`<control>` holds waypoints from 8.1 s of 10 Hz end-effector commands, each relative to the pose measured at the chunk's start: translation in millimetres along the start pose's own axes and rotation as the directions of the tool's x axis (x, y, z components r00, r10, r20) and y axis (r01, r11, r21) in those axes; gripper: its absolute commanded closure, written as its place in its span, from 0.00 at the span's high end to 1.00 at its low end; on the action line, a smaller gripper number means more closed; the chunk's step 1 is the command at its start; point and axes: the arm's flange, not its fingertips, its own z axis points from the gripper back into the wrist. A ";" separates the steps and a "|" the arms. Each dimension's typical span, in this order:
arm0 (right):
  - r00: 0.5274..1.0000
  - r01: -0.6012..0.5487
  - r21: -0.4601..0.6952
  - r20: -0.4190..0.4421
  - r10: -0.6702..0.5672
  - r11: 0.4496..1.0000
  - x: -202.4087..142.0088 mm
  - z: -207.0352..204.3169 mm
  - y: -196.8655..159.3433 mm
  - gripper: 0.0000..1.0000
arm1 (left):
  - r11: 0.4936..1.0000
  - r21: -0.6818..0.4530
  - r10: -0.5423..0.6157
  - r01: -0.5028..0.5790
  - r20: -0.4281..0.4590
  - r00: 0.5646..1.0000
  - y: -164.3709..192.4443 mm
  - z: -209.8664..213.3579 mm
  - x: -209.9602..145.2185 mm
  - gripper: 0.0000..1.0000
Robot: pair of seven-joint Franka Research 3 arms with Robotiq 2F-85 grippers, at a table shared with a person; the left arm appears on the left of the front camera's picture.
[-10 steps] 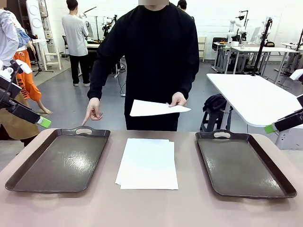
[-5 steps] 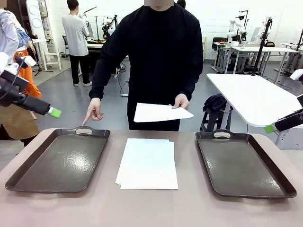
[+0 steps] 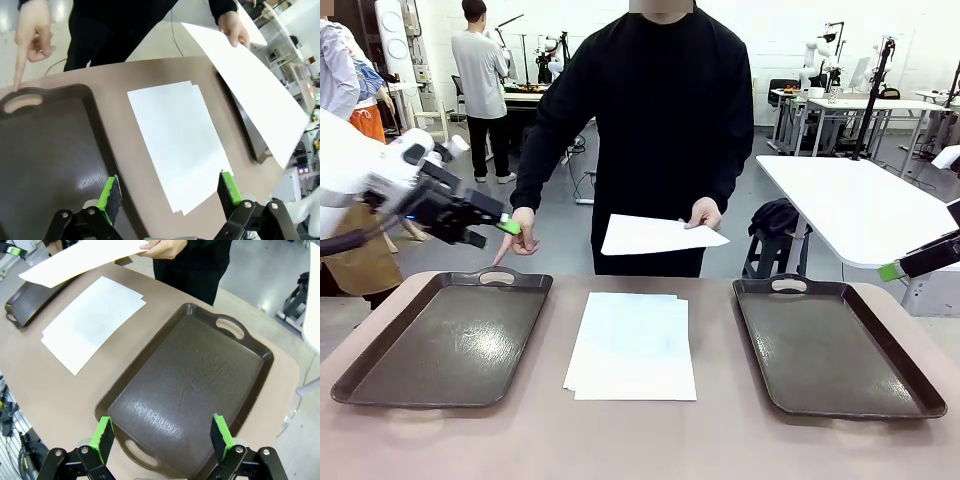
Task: Sort the A4 documents.
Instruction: Receive the A4 Paper, then place the A4 Paper in the designated Handle tray.
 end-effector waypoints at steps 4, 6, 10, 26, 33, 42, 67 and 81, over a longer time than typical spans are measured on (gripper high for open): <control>1.000 0.004 0.011 0.002 -0.004 1.000 -0.9 -1.7 -0.7 1.00 | 0.953 -0.150 0.261 -0.263 -0.035 0.965 7.8 -83.9 52.1 1.00; 1.000 0.004 0.011 0.002 -0.004 1.000 -0.9 -1.7 -0.7 1.00 | 0.932 -0.208 0.290 -0.297 -0.066 0.955 -1.9 -107.5 58.2 1.00; 1.000 0.004 0.011 0.002 -0.004 1.000 -0.9 -1.7 -0.7 1.00 | 0.882 -0.328 0.319 -0.338 -0.113 0.941 -13.4 -144.6 62.5 1.00; 1.000 0.004 0.011 0.002 -0.004 1.000 -0.9 -1.7 -0.7 1.00 | 0.737 -0.500 0.378 -0.455 -0.253 0.890 -7.3 -187.2 69.3 0.26; 1.000 0.004 0.011 0.002 -0.004 1.000 -0.9 -1.7 -0.7 1.00 | 0.725 -0.522 0.369 -0.448 -0.254 0.894 -1.9 -182.8 67.6 0.00; 1.000 0.004 0.011 0.002 -0.004 1.000 -0.9 -1.7 -0.7 1.00 | 0.736 -0.499 0.372 -0.458 -0.267 0.889 -4.4 -179.4 65.8 0.00; 1.000 0.004 0.011 0.002 -0.004 1.000 -0.9 -1.7 -0.7 1.00 | 0.950 0.020 0.309 -0.311 -0.205 0.929 114.8 13.3 1.3 0.01; 1.000 0.004 0.011 0.002 -0.004 1.000 -0.9 -1.7 -0.7 1.00 | 0.919 0.227 0.384 -0.323 -0.317 0.867 176.3 -18.9 14.8 0.01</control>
